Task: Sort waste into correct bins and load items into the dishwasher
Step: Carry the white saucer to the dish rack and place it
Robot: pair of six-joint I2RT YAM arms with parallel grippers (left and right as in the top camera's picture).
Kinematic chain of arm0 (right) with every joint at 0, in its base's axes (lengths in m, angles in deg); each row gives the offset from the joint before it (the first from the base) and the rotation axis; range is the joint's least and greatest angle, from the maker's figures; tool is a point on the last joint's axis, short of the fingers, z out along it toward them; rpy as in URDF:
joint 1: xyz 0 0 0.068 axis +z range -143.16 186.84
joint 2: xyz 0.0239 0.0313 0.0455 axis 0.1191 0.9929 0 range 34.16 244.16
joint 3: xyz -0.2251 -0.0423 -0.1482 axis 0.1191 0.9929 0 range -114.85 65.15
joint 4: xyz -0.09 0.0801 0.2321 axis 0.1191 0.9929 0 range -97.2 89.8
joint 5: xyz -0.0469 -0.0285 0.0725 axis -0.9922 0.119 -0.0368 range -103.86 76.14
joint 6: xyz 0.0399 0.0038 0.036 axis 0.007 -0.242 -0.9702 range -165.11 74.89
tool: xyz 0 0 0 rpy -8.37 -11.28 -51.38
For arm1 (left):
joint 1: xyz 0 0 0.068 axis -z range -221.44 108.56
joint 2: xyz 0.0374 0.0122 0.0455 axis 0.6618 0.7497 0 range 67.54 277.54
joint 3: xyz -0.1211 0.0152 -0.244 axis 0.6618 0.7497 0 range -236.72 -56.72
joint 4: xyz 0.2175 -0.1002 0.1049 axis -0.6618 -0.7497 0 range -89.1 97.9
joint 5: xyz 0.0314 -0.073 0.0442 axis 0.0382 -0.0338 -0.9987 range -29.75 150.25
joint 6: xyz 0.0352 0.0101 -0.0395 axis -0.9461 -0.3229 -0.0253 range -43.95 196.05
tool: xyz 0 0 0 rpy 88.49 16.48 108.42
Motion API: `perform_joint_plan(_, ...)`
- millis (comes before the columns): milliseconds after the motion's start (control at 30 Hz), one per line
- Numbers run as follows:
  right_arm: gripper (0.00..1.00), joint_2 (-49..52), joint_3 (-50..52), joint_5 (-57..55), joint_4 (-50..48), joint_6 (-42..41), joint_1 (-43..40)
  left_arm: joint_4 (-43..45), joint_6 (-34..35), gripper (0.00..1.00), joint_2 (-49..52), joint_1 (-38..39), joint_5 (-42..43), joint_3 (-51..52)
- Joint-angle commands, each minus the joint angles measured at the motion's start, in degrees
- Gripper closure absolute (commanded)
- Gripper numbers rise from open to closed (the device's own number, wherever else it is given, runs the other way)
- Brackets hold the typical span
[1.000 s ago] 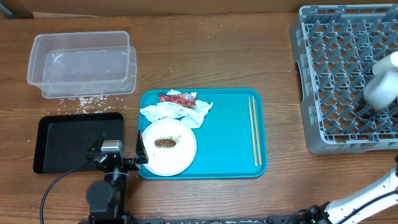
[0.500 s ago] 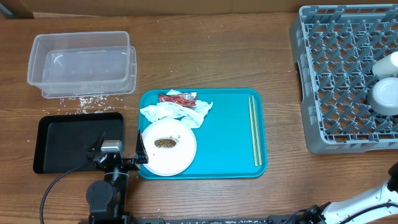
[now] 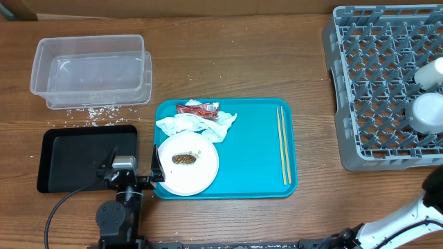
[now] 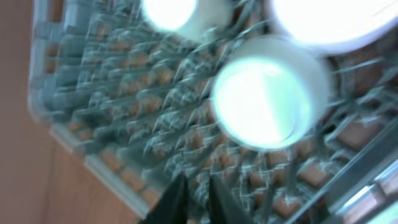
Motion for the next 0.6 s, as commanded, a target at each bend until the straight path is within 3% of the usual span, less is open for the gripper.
perform_joint_plan(0, 0.88, -0.55, 3.19, -16.96, -2.73, -8.15, 2.58, -0.09, -1.25, 0.0, -0.57, -0.28, -0.33, 0.24)
perform_joint_plan(200, 0.88, -0.5, 11.93, -26.82, -11.98, -12.41, 4.85, -0.09, -1.25, 0.0, -0.57, -0.28, -0.33, 0.24)
perform_joint_plan(567, 0.88, -0.39, 20.24, -26.95, -20.06, -12.55, 4.85, -0.09, -1.25, 0.0, -0.57, -0.28, -0.33, 0.24)
